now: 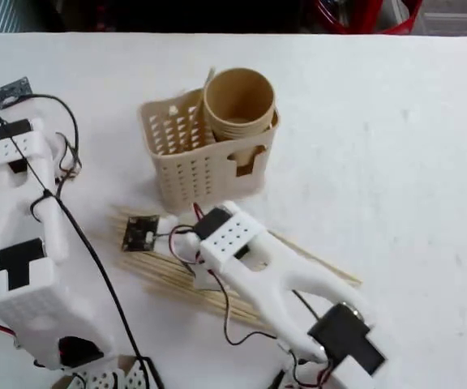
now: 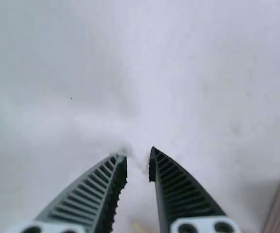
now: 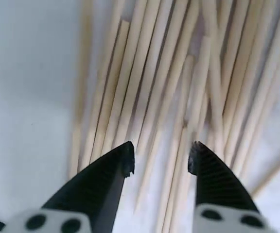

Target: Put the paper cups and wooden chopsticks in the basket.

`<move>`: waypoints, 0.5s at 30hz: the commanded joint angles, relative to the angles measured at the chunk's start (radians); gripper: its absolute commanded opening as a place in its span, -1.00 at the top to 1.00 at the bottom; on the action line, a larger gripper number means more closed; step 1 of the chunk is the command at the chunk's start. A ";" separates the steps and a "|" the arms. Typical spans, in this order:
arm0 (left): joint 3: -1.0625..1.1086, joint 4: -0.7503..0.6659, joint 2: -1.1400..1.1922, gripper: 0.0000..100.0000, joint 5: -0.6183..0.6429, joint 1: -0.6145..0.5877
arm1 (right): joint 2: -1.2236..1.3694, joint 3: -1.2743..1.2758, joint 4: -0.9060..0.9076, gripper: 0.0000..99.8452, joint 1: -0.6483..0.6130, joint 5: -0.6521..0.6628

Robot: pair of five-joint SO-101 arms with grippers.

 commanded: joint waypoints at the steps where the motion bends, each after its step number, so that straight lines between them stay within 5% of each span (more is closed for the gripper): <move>1: -0.003 -0.017 -0.007 0.81 0.012 -0.008 | 0.044 -0.061 -0.048 0.64 0.053 0.014; 7: -0.002 -0.021 -0.005 0.81 0.012 -0.007 | 0.047 -0.055 -0.090 0.90 0.136 0.012; 15: 0.044 -0.084 -0.007 0.81 0.012 -0.002 | 0.051 -0.054 -0.090 0.94 0.133 0.012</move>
